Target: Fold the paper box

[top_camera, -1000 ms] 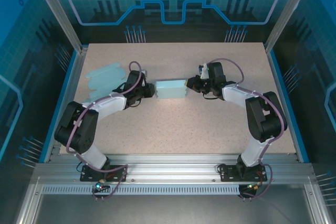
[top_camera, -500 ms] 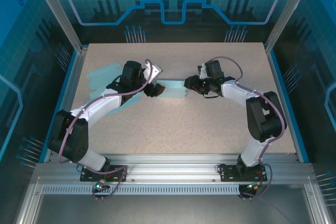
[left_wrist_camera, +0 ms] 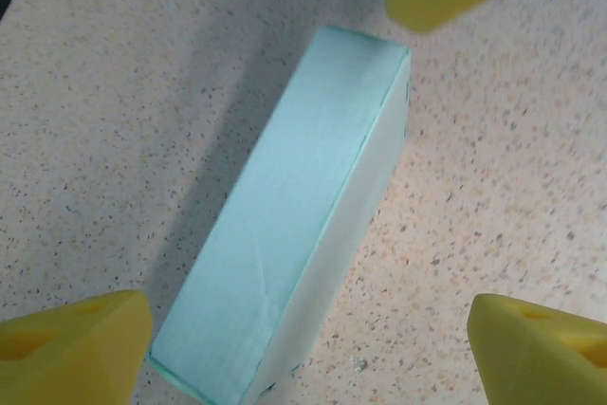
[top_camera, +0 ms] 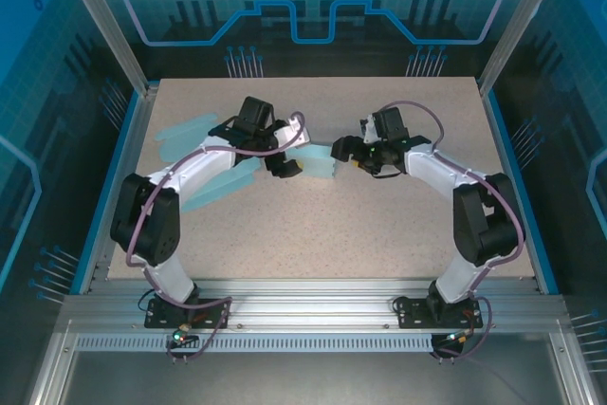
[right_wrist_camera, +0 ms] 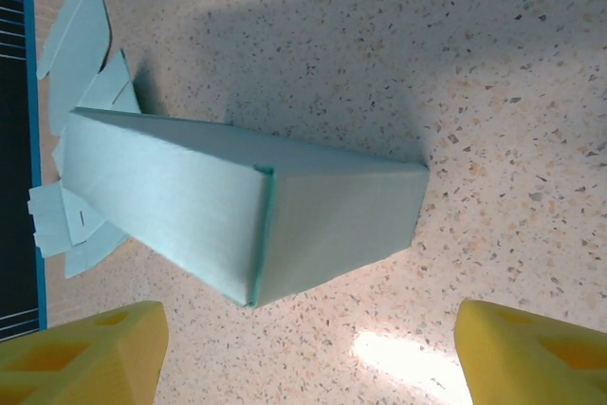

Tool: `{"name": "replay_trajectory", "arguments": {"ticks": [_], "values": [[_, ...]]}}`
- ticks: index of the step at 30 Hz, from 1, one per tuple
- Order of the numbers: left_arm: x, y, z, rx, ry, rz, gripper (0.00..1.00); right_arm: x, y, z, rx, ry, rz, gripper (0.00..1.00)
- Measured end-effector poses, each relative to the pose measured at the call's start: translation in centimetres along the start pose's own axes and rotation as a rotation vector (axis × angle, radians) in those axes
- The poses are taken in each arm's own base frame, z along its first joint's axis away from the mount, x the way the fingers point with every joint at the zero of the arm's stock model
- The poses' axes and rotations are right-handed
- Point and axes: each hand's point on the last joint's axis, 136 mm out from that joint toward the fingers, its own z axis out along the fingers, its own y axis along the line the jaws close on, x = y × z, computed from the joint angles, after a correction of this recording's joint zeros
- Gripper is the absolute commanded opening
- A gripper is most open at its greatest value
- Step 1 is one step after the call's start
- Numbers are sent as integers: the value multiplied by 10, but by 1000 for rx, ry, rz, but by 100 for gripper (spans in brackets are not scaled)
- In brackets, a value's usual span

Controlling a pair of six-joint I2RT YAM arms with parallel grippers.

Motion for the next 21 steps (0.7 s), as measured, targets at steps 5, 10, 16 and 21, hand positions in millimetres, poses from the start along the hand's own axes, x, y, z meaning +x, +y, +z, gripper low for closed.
{"name": "replay_trajectory", "arguments": {"ticks": [5, 10, 16, 21], "values": [[10, 6, 22, -6, 71, 85, 88, -1, 2, -10, 12, -15, -4, 91], [12, 22, 34, -32, 106, 146, 84, -4, 8, -30, 35, -56, -19, 98], [13, 30, 48, -38, 142, 197, 68, -6, 12, -69, 79, -144, -34, 100], [13, 25, 58, -49, 166, 241, 48, 1, 0, -106, 149, -219, -26, 100]]}}
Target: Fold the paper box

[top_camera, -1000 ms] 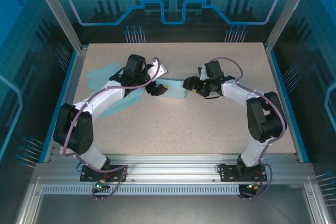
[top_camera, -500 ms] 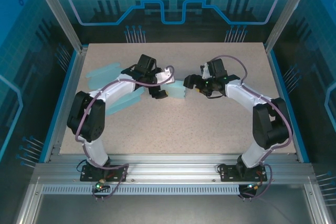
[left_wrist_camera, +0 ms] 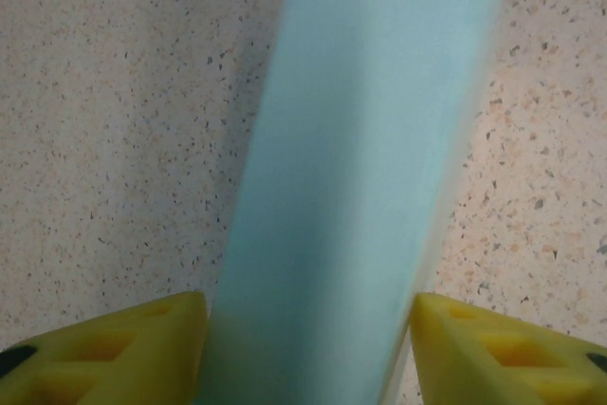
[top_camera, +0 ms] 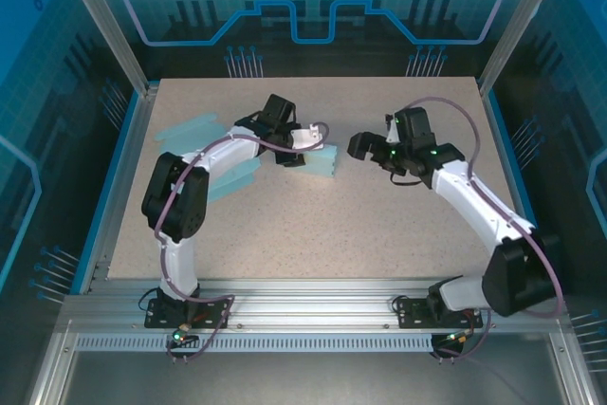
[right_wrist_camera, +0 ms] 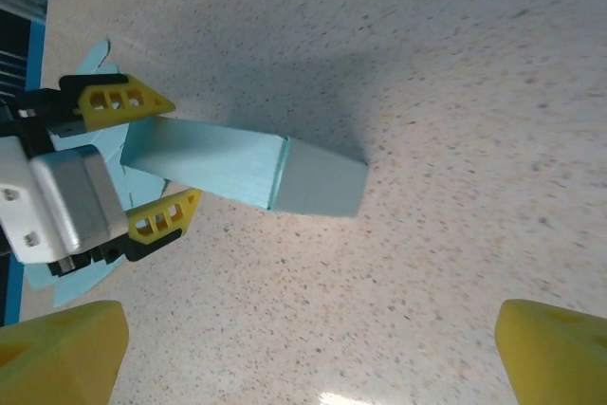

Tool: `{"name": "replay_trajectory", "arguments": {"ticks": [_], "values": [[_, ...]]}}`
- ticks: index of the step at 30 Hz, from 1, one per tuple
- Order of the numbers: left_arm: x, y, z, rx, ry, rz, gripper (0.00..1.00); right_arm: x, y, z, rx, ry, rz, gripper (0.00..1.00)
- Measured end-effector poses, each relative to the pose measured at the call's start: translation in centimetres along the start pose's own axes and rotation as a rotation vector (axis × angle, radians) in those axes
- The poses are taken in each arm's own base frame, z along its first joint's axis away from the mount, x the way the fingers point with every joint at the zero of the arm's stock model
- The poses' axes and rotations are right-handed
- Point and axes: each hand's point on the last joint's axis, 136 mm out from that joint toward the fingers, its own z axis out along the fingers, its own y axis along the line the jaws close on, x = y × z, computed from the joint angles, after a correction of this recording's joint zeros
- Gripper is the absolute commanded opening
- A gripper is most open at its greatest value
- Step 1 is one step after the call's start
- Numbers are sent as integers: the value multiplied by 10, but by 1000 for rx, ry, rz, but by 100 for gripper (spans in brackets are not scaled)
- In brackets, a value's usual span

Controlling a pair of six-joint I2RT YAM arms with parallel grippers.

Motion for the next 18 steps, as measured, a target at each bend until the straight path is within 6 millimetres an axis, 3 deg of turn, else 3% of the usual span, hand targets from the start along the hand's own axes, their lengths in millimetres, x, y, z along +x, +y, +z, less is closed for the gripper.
{"name": "replay_trajectory", "arguments": {"ticks": [7, 12, 18], "values": [[-20, 1, 7, -107, -23, 59, 35, -5, -14, -57, 72, -138, -19, 100], [-45, -2, 18, -259, -31, 142, 36, -4, -22, -99, 88, -265, -33, 100], [-87, -7, 43, -378, -55, 223, 36, 2, -32, -135, 91, -387, -35, 100]]}}
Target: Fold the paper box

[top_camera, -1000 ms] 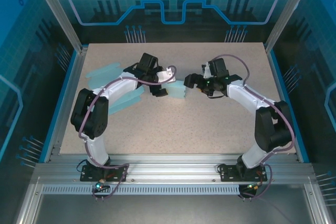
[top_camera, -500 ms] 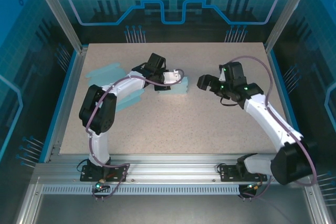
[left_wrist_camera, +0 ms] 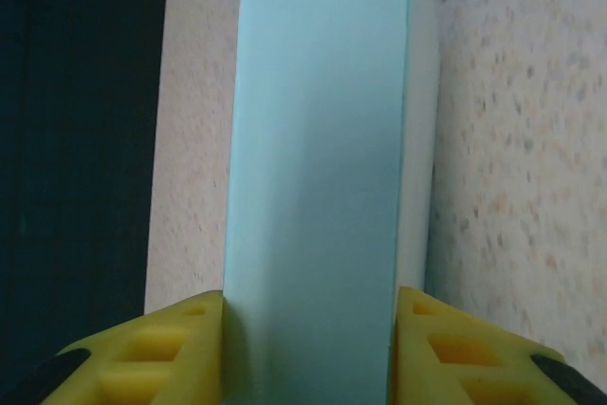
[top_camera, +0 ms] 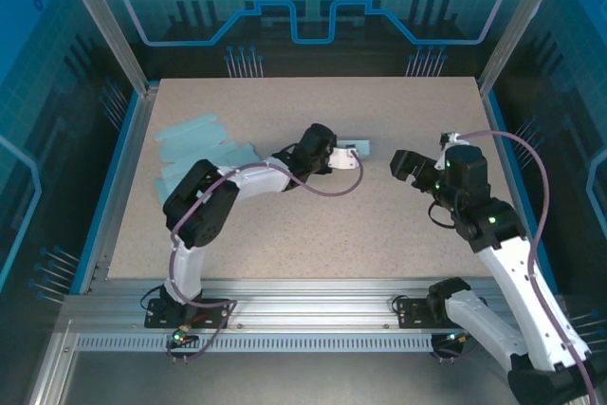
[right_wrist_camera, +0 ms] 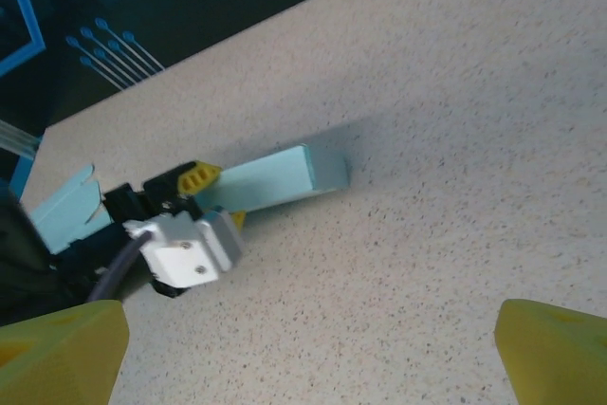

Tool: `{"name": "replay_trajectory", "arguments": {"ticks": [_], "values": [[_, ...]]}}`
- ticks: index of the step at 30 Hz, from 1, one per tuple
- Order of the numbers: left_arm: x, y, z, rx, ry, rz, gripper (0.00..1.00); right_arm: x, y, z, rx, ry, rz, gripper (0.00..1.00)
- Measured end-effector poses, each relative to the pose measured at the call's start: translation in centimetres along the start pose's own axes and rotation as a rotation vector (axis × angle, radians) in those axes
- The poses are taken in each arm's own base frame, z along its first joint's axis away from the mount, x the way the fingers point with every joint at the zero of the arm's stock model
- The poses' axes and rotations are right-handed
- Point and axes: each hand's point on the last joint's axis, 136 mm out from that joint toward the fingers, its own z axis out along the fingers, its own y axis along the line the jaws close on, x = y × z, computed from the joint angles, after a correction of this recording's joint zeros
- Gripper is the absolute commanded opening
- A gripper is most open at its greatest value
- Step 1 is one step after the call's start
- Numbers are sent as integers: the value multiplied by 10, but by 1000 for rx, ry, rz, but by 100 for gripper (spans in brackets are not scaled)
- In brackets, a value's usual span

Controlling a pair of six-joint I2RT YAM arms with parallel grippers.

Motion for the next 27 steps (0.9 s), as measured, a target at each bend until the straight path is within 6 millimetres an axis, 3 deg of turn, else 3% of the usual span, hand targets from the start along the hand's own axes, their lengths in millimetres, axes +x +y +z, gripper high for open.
{"name": "replay_trajectory", "arguments": {"ticks": [5, 9, 14, 19, 24, 27], "values": [[-30, 3, 27, -56, -11, 22, 38, -4, -7, -23, -3, -75, 5, 100], [-45, 2, 42, -104, -2, 46, 52, -9, -12, -40, -1, -134, 9, 100], [-50, -19, 50, -72, 14, 44, 58, -1, -24, -45, 28, -151, 11, 100], [-56, -31, 48, -44, 8, 12, 70, 3, -30, -44, 55, -139, 9, 100], [-61, -47, 31, 9, -26, -53, 99, 6, -33, -44, 67, -128, 11, 100], [-71, -39, 8, 19, -72, -129, 99, 6, -35, -44, 75, -127, 14, 100]]}}
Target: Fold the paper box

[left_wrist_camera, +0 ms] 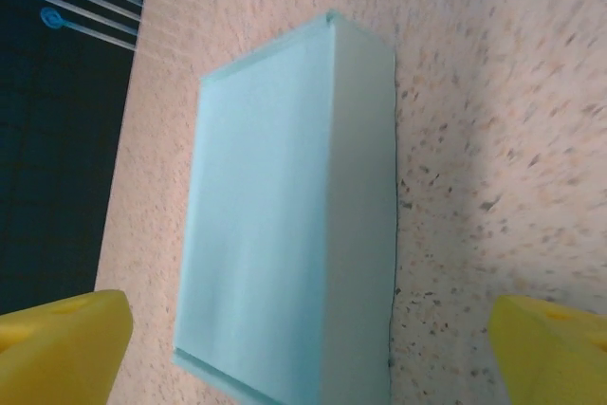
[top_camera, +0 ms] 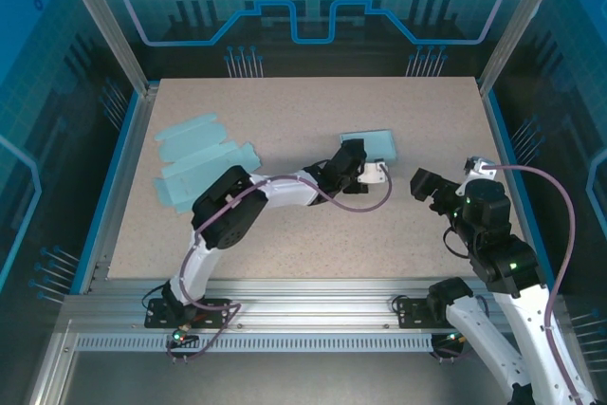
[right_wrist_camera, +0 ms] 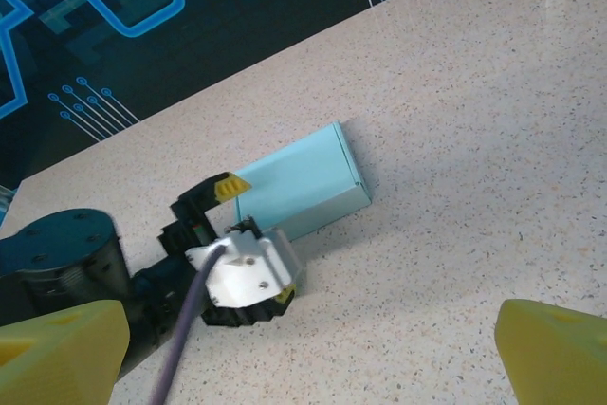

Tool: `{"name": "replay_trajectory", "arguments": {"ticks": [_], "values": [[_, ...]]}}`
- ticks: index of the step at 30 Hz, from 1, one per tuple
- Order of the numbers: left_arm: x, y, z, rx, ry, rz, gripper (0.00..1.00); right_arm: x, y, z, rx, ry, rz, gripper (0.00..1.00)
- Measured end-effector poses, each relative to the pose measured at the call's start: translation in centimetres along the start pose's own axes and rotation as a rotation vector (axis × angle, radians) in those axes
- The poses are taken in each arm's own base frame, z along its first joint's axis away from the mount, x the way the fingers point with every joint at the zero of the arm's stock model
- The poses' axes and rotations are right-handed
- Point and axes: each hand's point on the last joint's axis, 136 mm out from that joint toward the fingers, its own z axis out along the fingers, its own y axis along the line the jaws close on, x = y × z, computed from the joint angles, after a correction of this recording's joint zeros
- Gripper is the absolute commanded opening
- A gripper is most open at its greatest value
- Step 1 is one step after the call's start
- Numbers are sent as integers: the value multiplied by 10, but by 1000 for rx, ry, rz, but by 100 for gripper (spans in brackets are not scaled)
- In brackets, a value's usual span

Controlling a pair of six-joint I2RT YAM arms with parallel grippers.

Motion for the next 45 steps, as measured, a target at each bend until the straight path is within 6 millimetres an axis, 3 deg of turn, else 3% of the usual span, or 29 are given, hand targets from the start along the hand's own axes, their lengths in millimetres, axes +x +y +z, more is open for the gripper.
{"name": "replay_trajectory", "arguments": {"ticks": [6, 10, 13, 17, 20, 23, 29, 35, 39, 45], "values": [[-27, 53, -75, -111, -123, -237, 99, 0, -3, 1, 16, -5, 3, 100], [-17, 98, -129, -245, -153, -453, 99, 1, -7, 3, 34, -5, 1, 100], [24, 130, -166, -338, -130, -671, 99, 4, -10, 6, 53, -1, -1, 100], [130, 162, -219, -507, -41, -1069, 99, 8, -15, 12, 74, 6, -5, 100], [203, 155, -253, -627, 46, -1301, 99, 12, -18, 18, 93, 21, -9, 100], [249, 132, -270, -666, 136, -1463, 99, 19, -20, 26, 113, 51, -18, 100], [341, 106, -295, -776, 336, -1741, 99, 25, -21, 40, 142, 95, -31, 100], [418, 78, -284, -817, 573, -1920, 93, 25, -20, 44, 143, 99, -39, 100], [445, 80, -260, -763, 628, -1989, 88, 24, -18, 45, 135, 93, -37, 100], [446, 94, -205, -578, 586, -2034, 88, 21, -14, 45, 113, 86, -36, 100]]}}
